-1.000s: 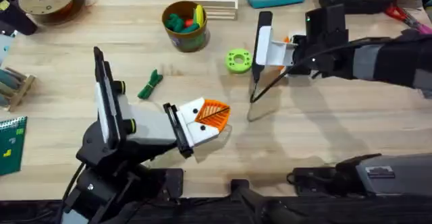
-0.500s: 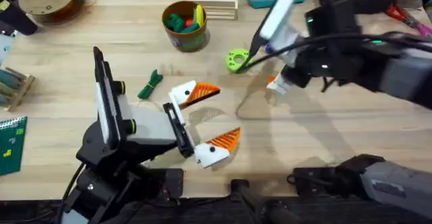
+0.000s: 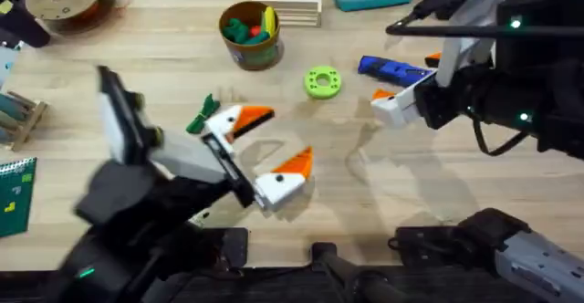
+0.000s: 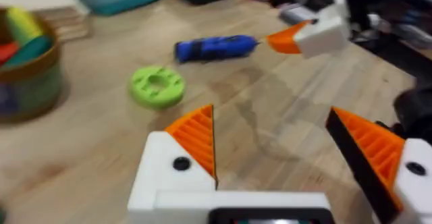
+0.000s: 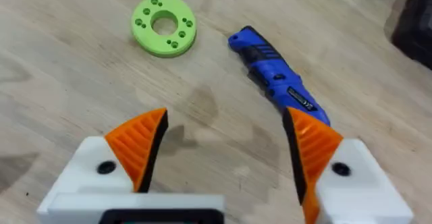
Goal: Pick up the gripper from the table and insert it into the empty holder that is missing its gripper. Then pick up a screw, insert it into the mounting hole, and use the screwdriver to tighten it. Finally, clean up the table by picking up the vegetable and placing it into the bucket.
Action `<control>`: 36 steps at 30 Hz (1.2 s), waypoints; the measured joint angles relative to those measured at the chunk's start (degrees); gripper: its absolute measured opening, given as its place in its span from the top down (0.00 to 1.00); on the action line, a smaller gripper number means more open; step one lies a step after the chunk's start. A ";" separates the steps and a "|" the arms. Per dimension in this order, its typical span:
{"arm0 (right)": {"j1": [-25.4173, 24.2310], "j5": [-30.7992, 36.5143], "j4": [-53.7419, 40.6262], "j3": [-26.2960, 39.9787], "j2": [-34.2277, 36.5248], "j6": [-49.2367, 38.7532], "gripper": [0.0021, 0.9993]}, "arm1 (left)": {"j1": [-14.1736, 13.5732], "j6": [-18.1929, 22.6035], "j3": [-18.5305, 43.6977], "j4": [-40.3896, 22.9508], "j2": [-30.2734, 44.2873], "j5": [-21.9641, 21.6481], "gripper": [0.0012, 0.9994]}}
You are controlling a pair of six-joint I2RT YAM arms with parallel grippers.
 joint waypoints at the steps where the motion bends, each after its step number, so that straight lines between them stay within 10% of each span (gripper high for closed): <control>1: 0.00 0.02 0.00 0.00 -0.01 0.30 0.01 | 0.00 -0.62 2.80 -3.78 0.87 -2.03 0.01; 4: 0.00 0.02 0.33 0.00 0.24 0.76 0.01 | 0.00 -2.49 13.70 -14.63 6.64 -9.82 0.01; 5: 0.00 0.00 0.94 0.00 1.49 0.86 0.01 | 0.00 -3.53 27.59 -26.16 18.64 -20.35 0.01; 10: 0.00 0.00 0.94 0.00 3.87 0.46 0.01 | 0.38 -8.16 39.80 -40.87 34.25 -30.24 0.01; 20: 0.00 0.01 2.49 0.00 9.17 -0.21 0.01 | 6.00 -11.25 43.48 -37.31 53.27 -39.52 0.01; 28: 0.00 0.02 2.96 0.00 11.28 -0.38 0.01 | 7.18 12.68 43.48 -38.80 65.41 -41.62 0.01; 36: 0.00 0.02 3.04 0.00 11.27 -0.41 0.01 | 19.48 24.94 43.48 -35.54 76.20 -39.92 0.01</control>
